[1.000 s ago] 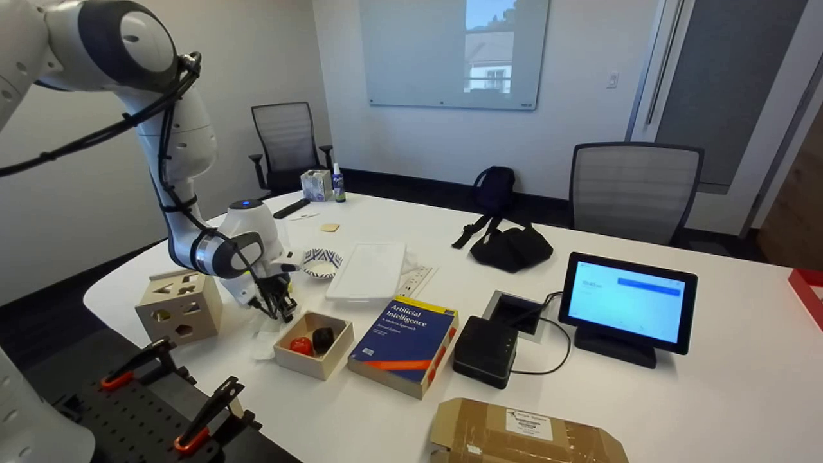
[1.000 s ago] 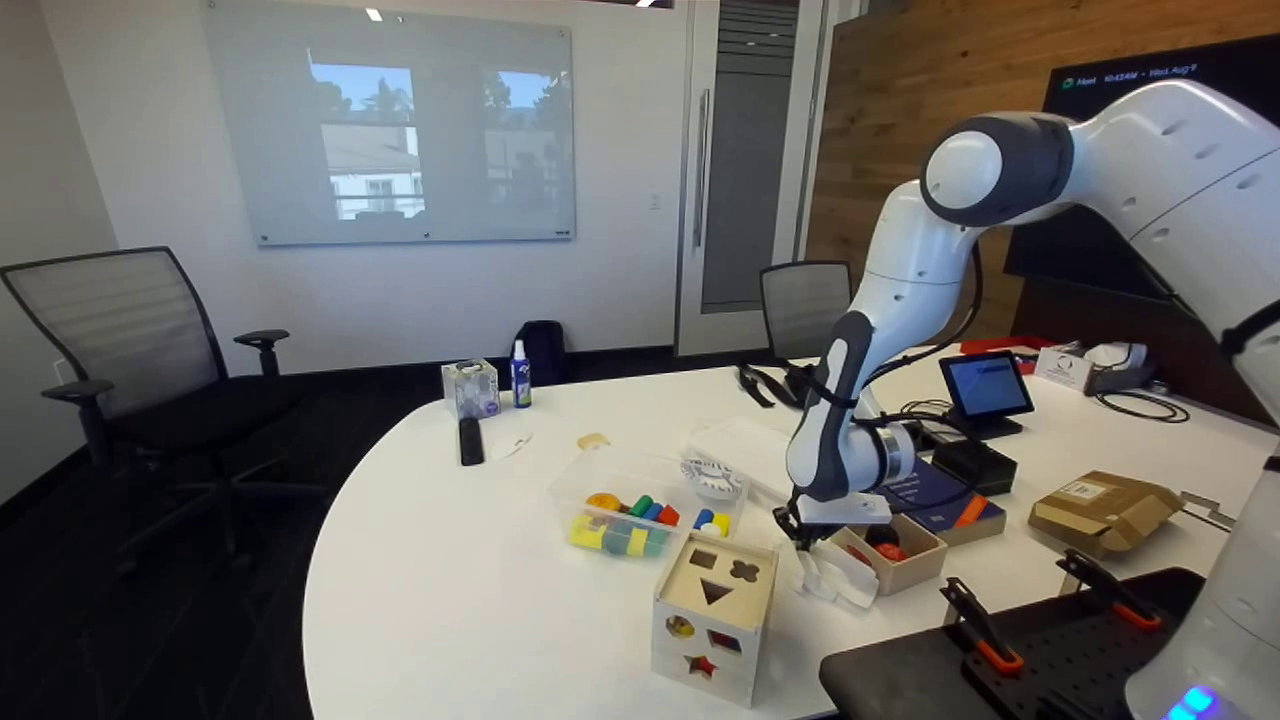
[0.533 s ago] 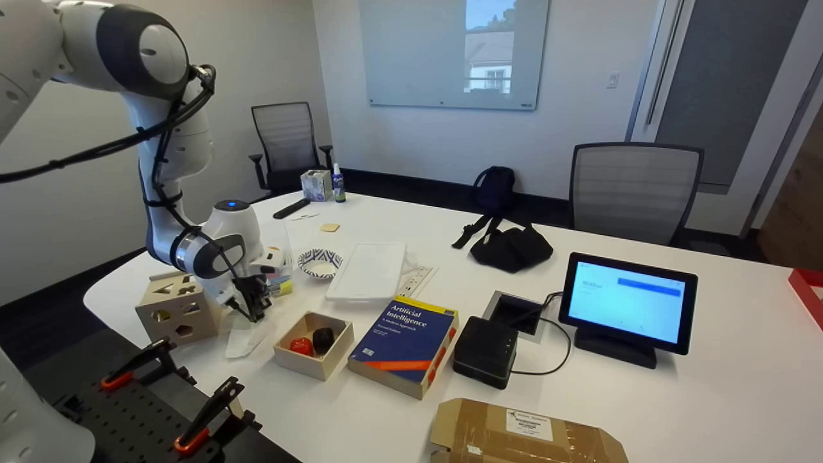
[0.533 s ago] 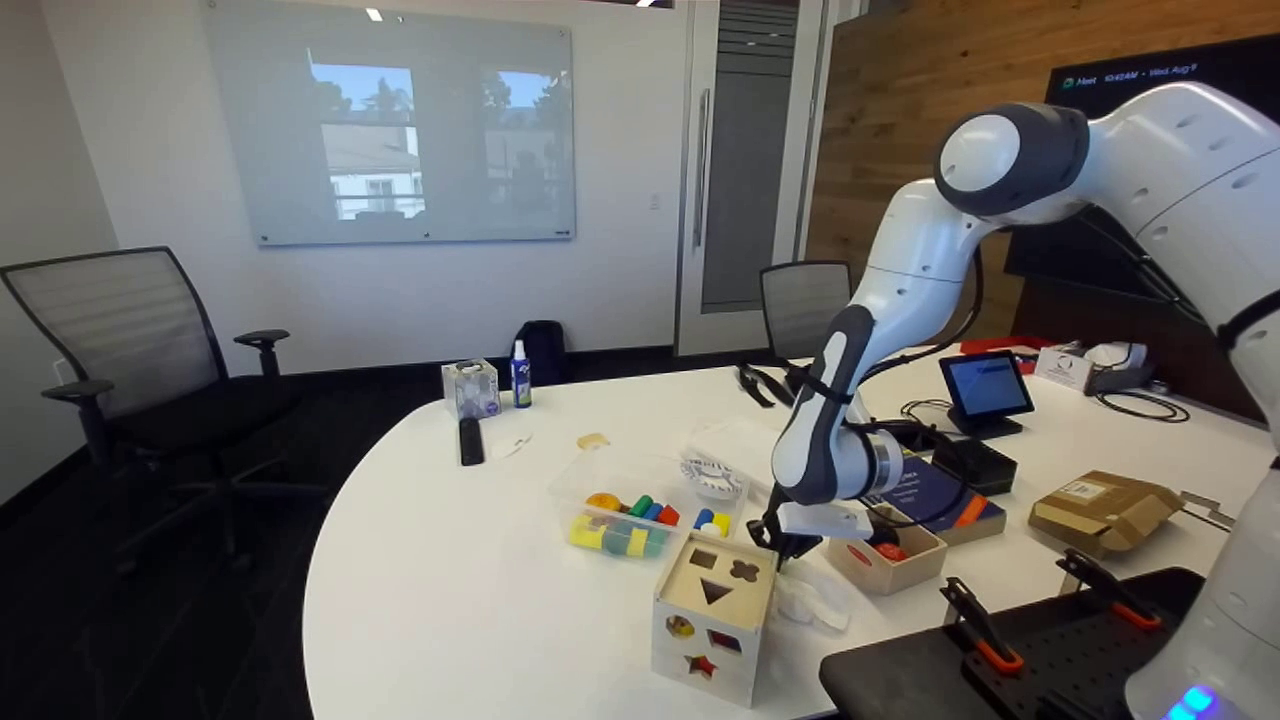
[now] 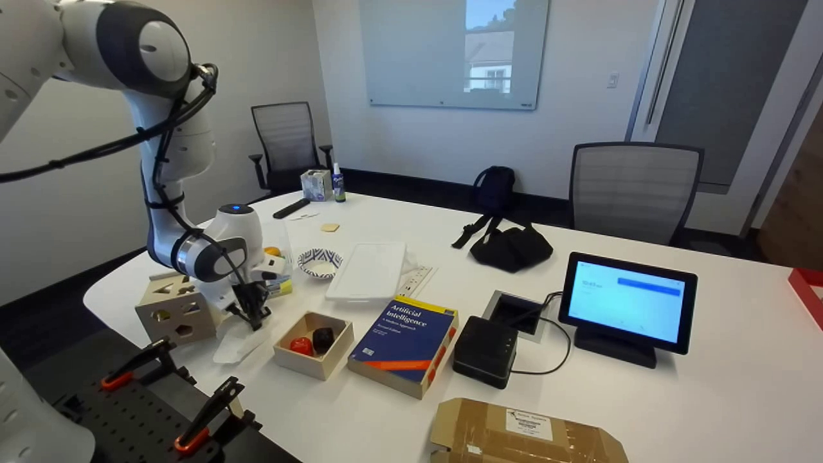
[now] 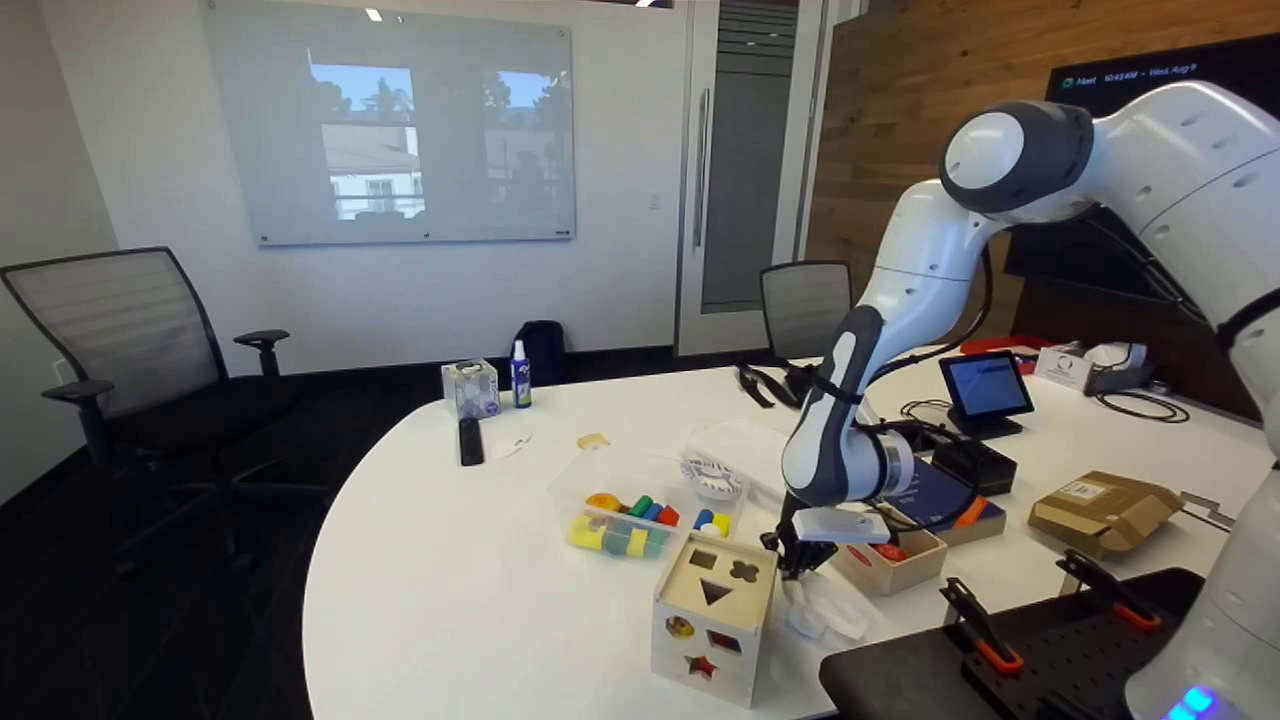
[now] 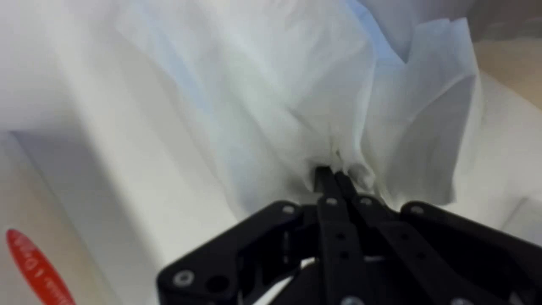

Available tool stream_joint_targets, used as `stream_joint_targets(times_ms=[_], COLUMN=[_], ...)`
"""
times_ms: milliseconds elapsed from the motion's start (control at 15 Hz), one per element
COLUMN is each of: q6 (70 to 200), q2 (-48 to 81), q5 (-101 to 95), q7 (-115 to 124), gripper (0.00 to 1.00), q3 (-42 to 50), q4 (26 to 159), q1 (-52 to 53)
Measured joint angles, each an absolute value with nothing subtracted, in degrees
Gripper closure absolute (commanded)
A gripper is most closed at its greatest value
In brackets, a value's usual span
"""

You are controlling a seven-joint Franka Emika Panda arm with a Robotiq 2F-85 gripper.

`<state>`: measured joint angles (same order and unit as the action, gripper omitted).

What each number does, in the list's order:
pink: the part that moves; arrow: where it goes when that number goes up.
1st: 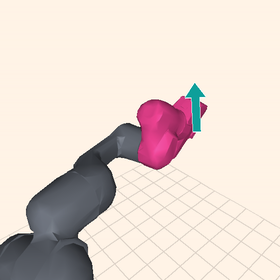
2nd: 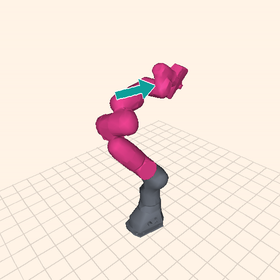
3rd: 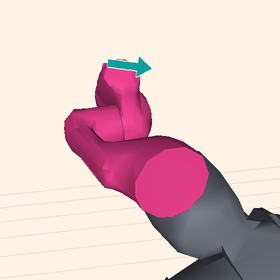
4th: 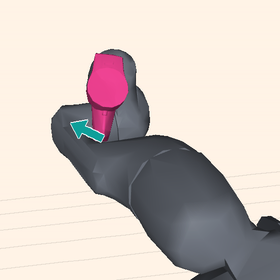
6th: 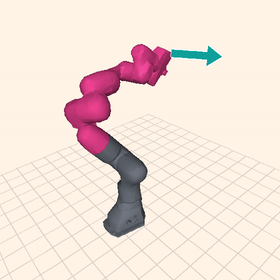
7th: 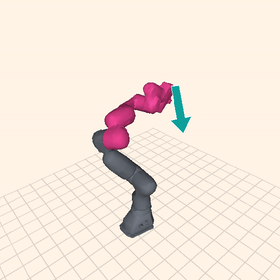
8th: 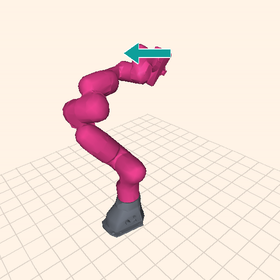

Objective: Use the paper towel to wipe the table

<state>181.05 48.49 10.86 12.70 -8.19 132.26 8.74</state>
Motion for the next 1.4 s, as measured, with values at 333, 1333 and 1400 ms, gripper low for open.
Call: stream_joint_targets(times_ms=[333, 1333, 1400], q6=[182.4, 180.5, 179.7], q2=[47.5, 48.2, 48.0], q5=[11.6, 11.8, 11.8], q7=[15.2, 14.7, 14.7], gripper=[1.00, 1.00, 1.00], q3=[3.6, -10.0, -8.6], q4=[132.7, 133.2, 133.3], q1=[20.5, 10.6, 11.5])
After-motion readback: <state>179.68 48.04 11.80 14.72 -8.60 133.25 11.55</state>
